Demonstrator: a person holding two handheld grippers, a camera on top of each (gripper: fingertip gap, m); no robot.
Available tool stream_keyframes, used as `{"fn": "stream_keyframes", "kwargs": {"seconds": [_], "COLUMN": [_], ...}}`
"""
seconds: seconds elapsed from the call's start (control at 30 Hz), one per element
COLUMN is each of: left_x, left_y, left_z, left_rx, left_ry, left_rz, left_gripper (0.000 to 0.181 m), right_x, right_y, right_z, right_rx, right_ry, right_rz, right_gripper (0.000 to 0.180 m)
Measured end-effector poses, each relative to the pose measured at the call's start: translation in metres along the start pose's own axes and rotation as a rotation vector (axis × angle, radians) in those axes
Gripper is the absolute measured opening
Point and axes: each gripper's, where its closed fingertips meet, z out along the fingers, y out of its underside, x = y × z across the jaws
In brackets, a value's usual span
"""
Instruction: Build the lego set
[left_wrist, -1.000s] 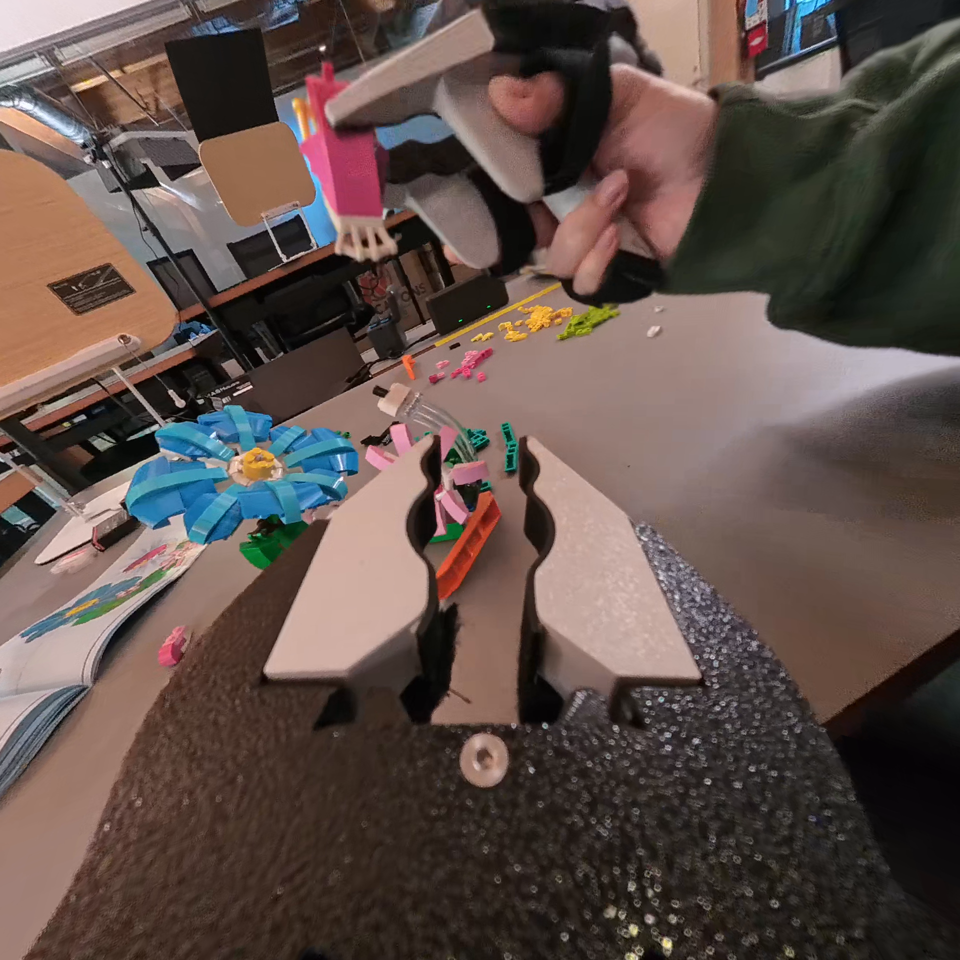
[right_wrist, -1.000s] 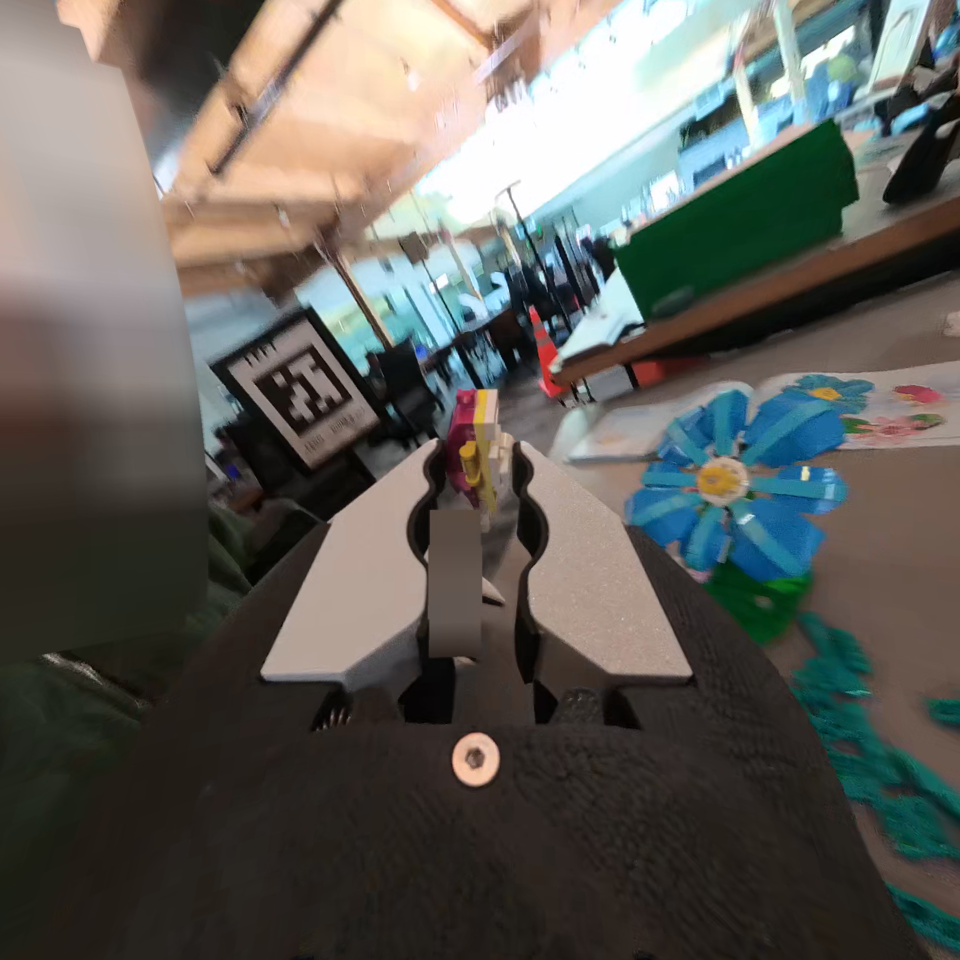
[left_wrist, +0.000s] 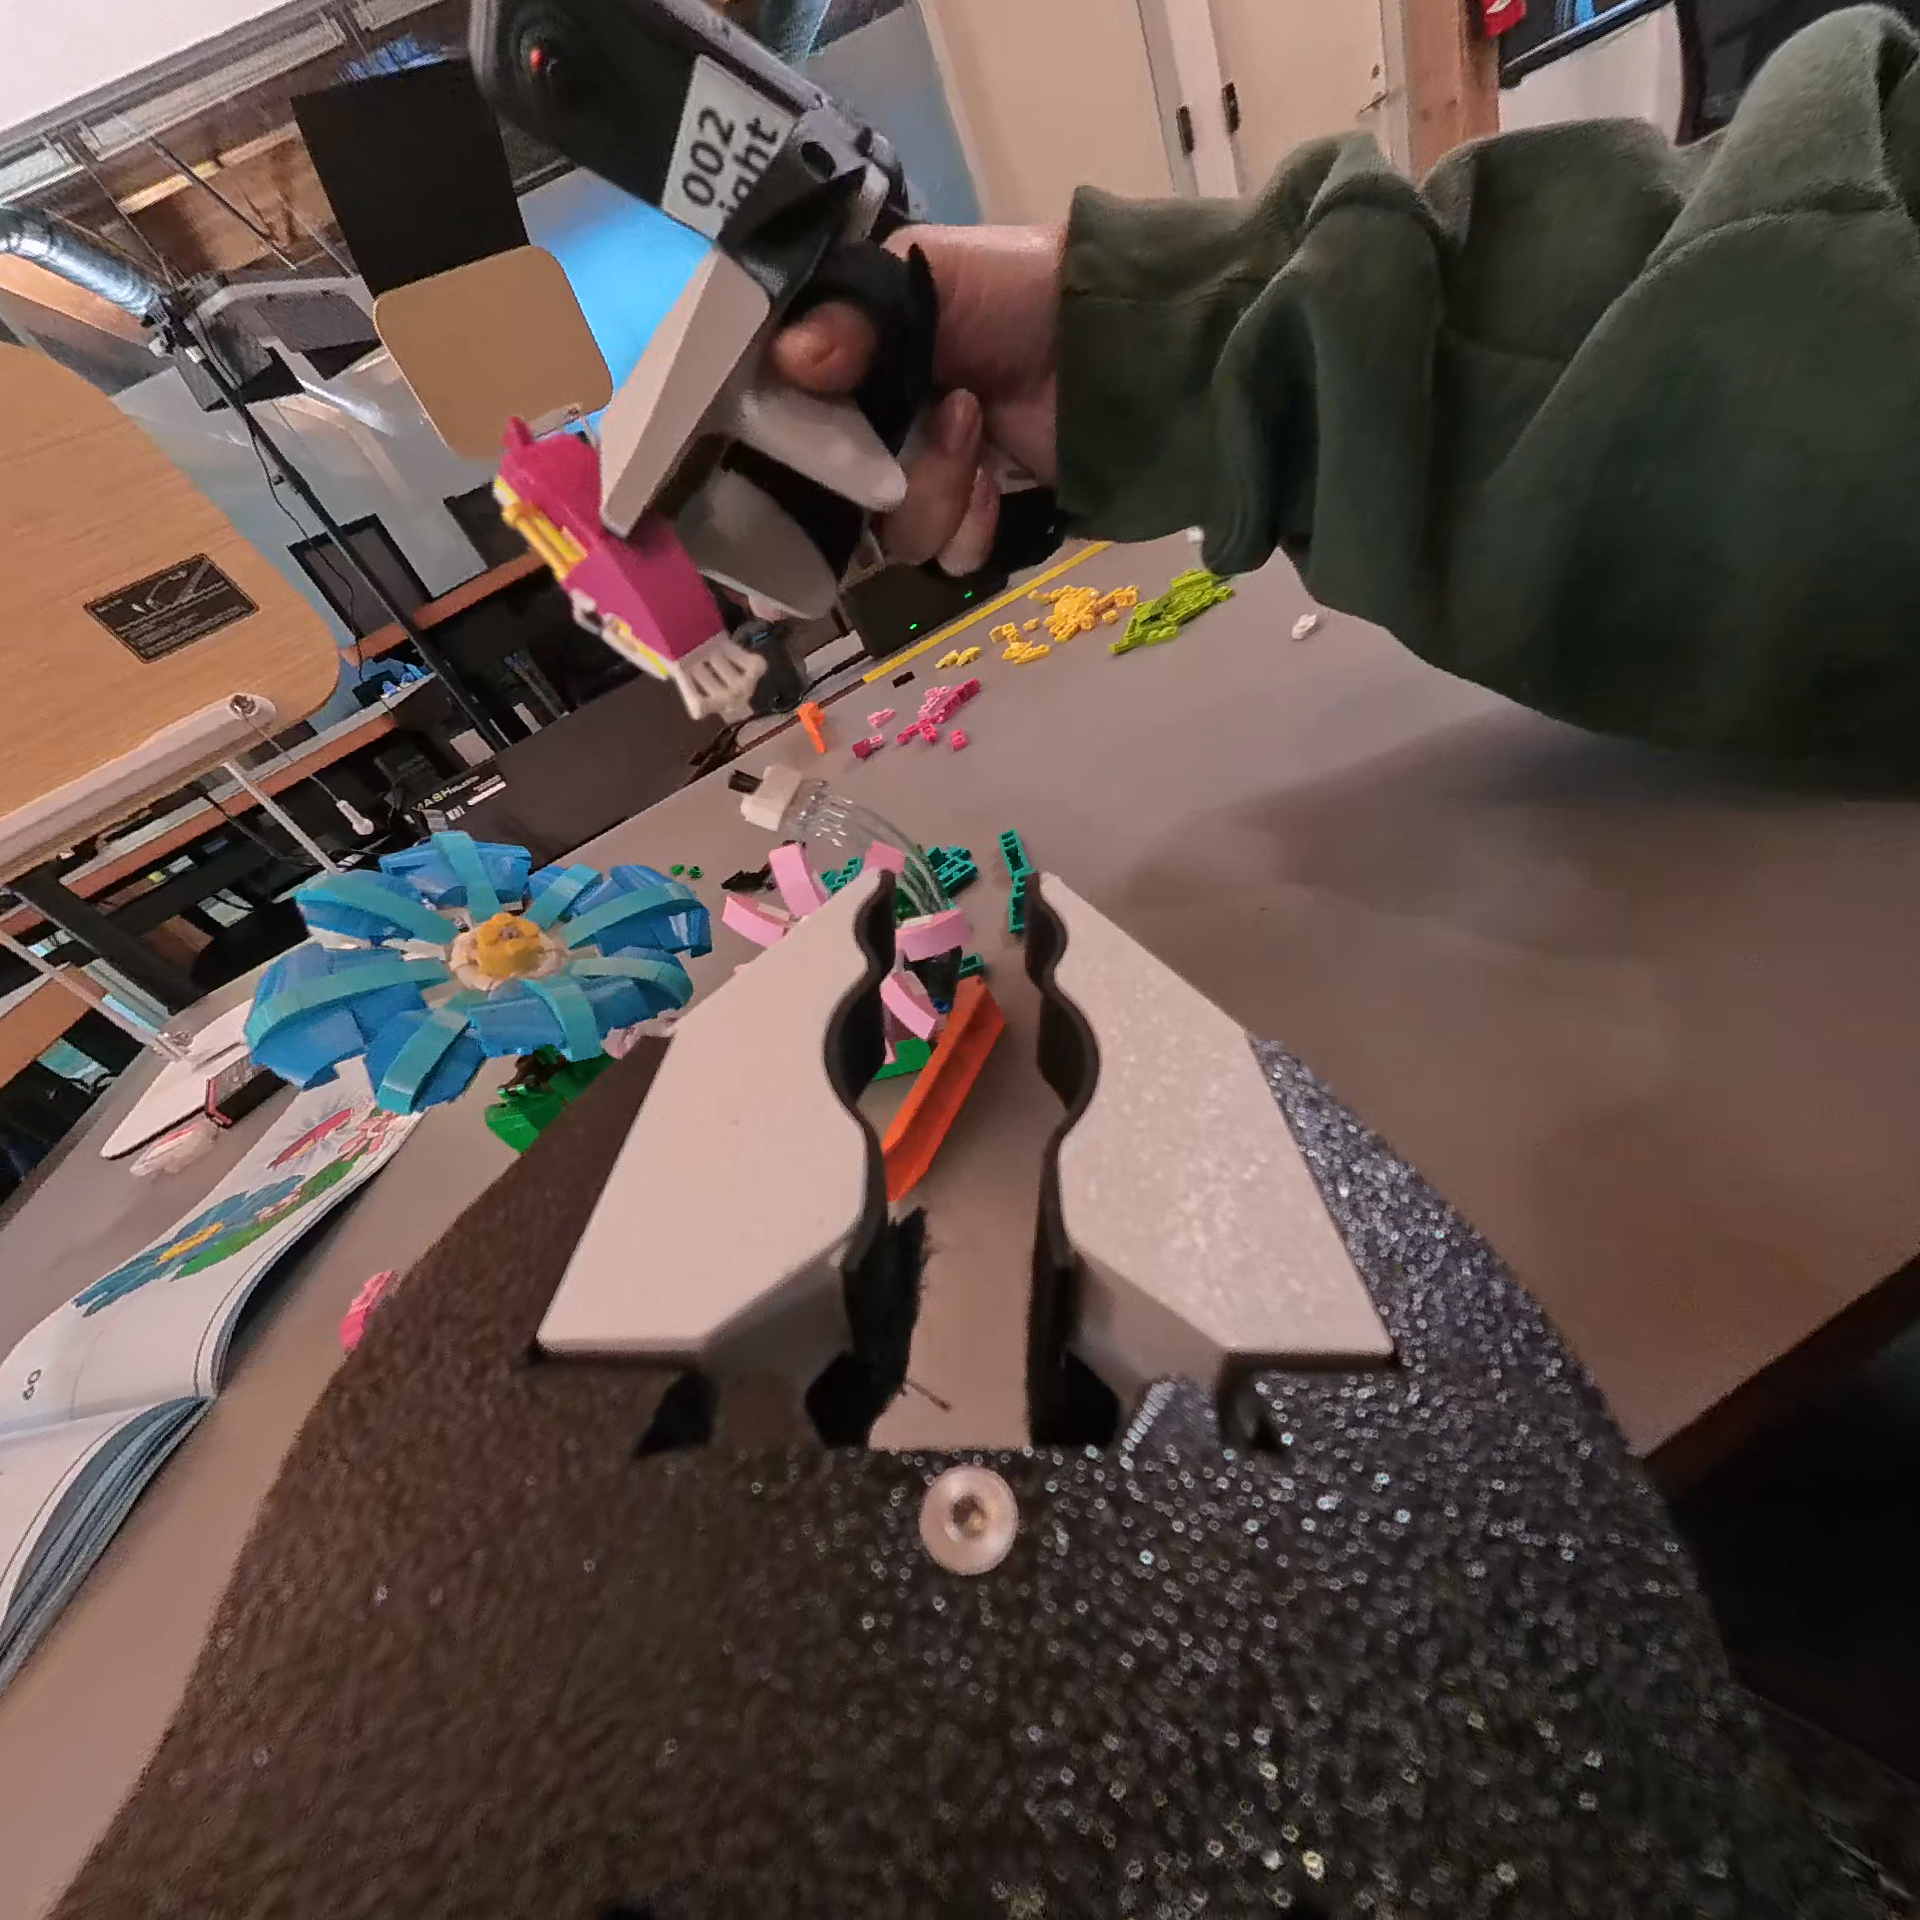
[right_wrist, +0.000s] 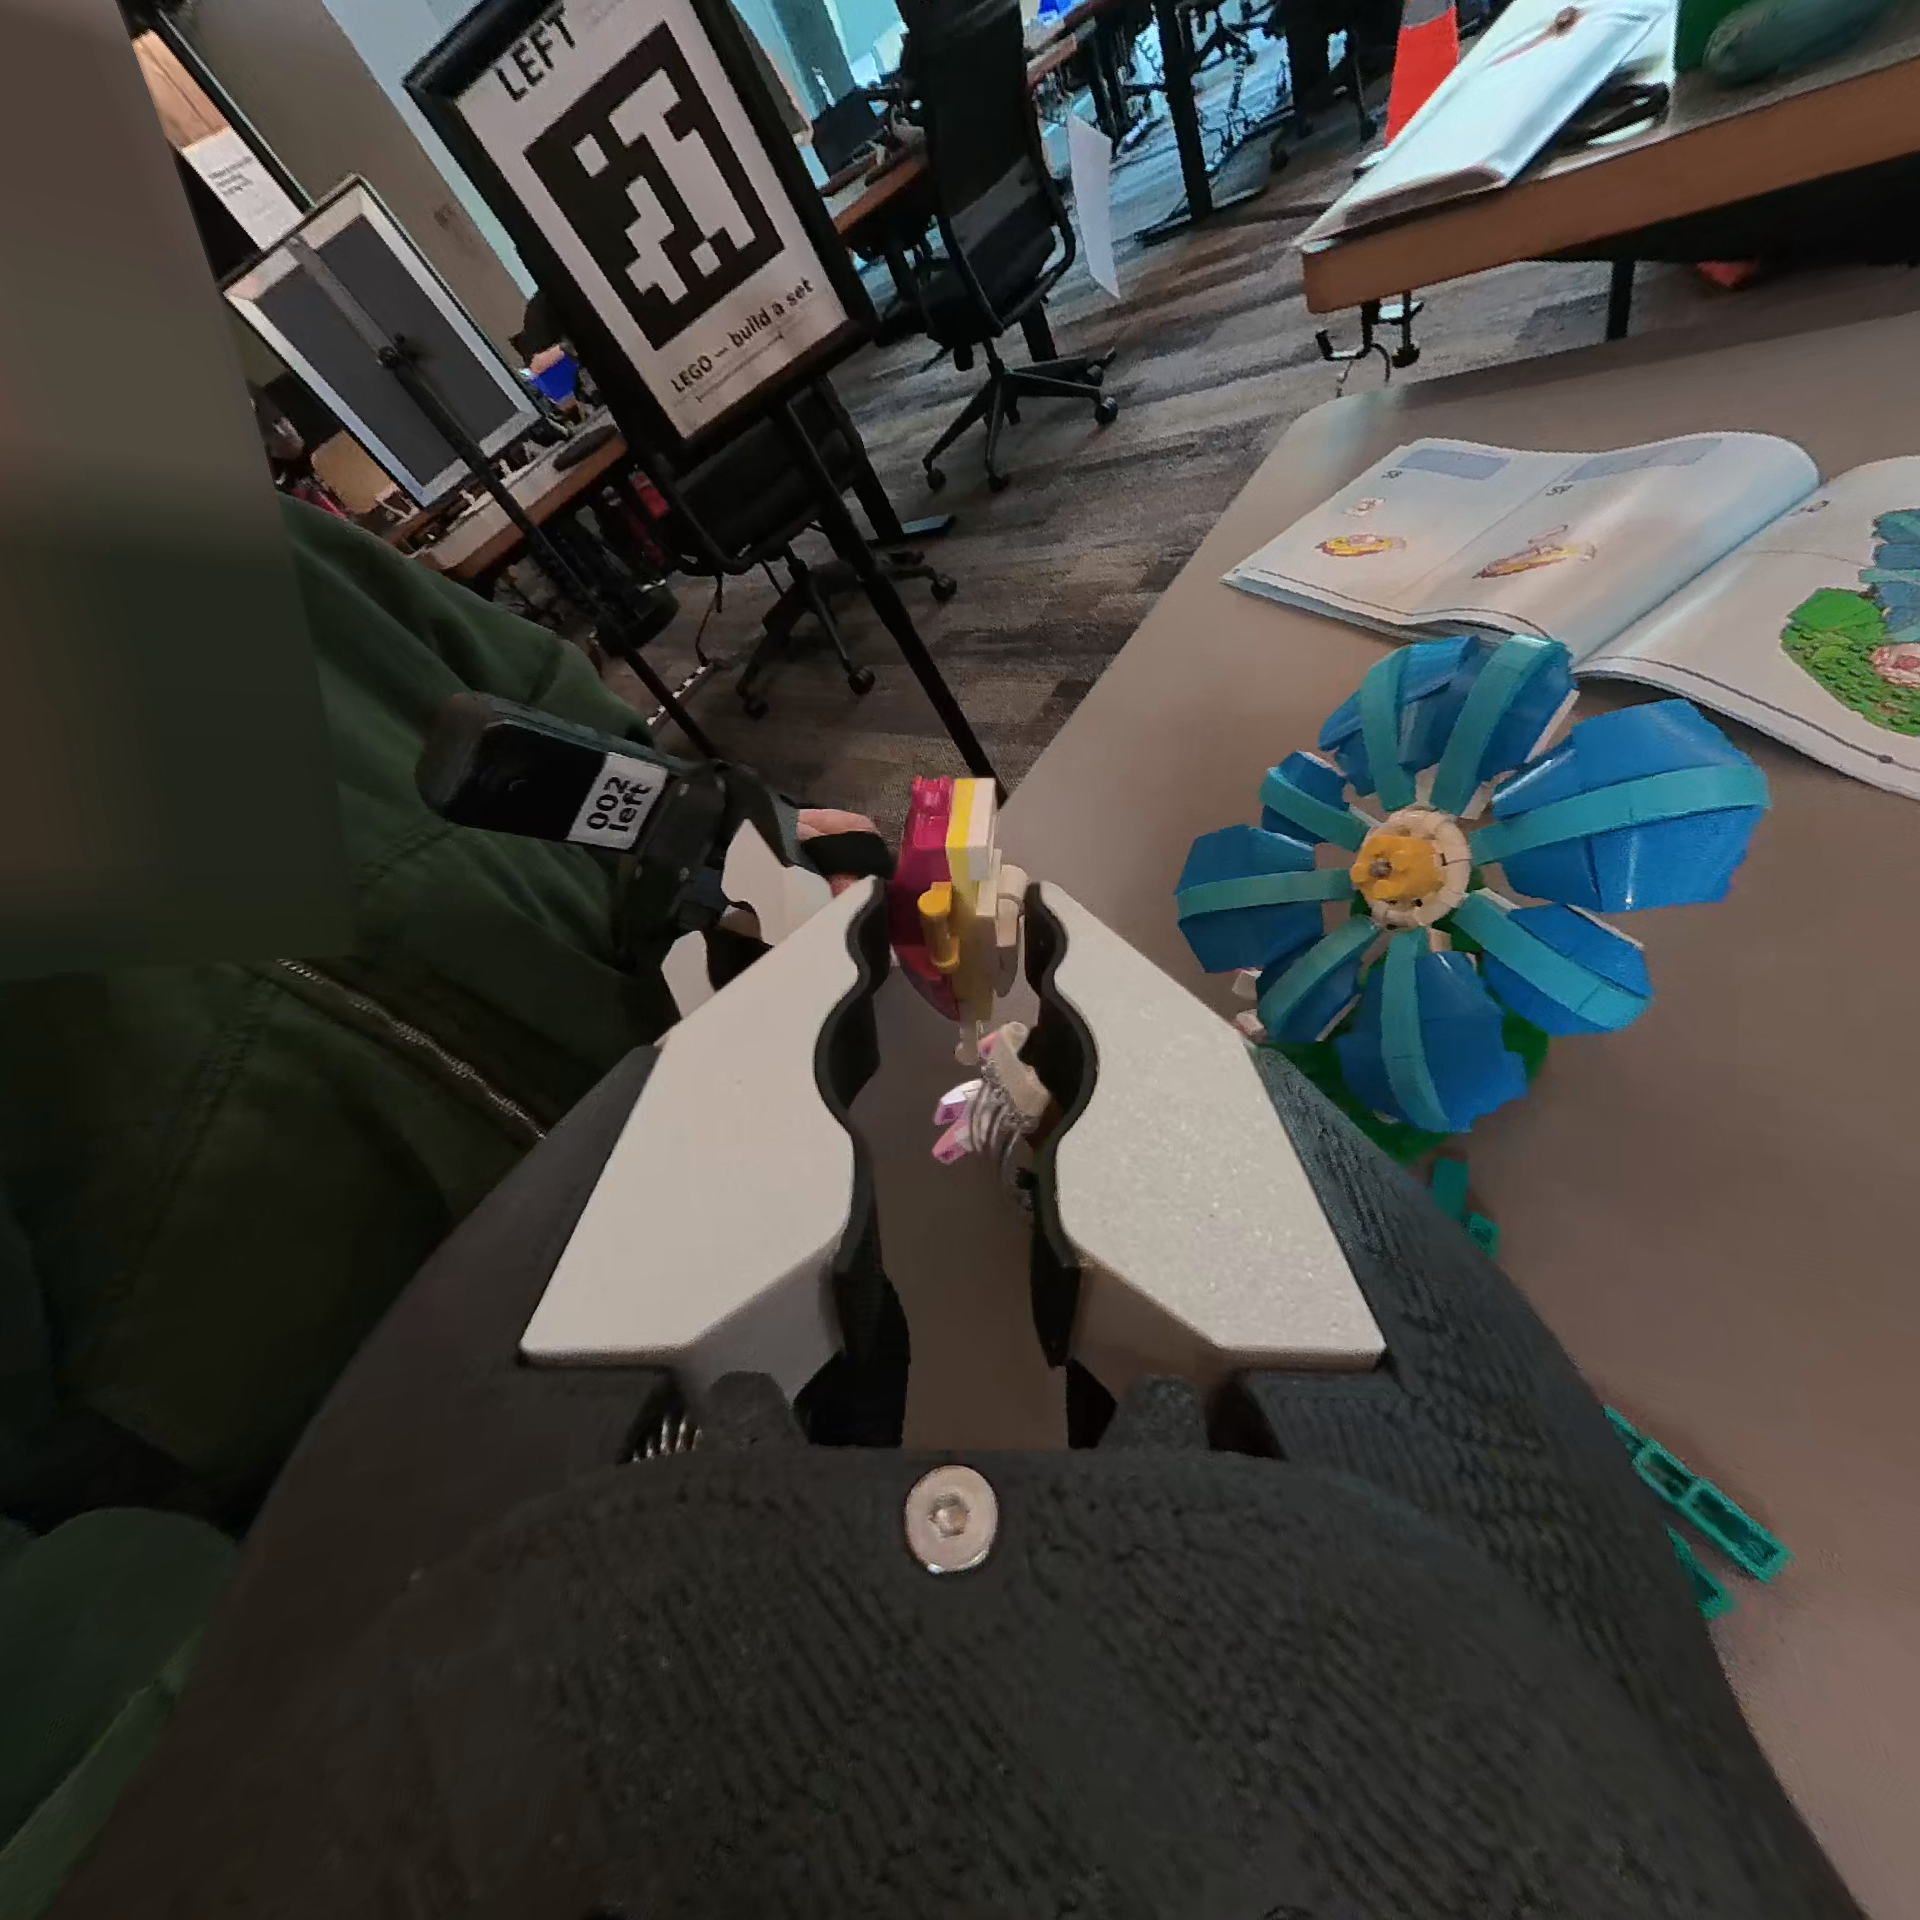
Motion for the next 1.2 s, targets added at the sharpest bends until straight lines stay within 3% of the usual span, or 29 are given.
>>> {"fn": "stream_keyframes", "kwargs": {"seconds": [1.2], "left_x": [-0.007], "left_y": [0.0], "left_z": [-0.001], "left_rx": [0.011], "left_ry": [0.006], "left_rz": [-0.068], "left_gripper": [0.021], "right_x": [-0.02], "right_y": [0.004], "right_z": [0.005], "right_rx": [-0.009], "right_ry": [-0.093], "right_rz": [-0.053], "right_gripper": [0.024]}}
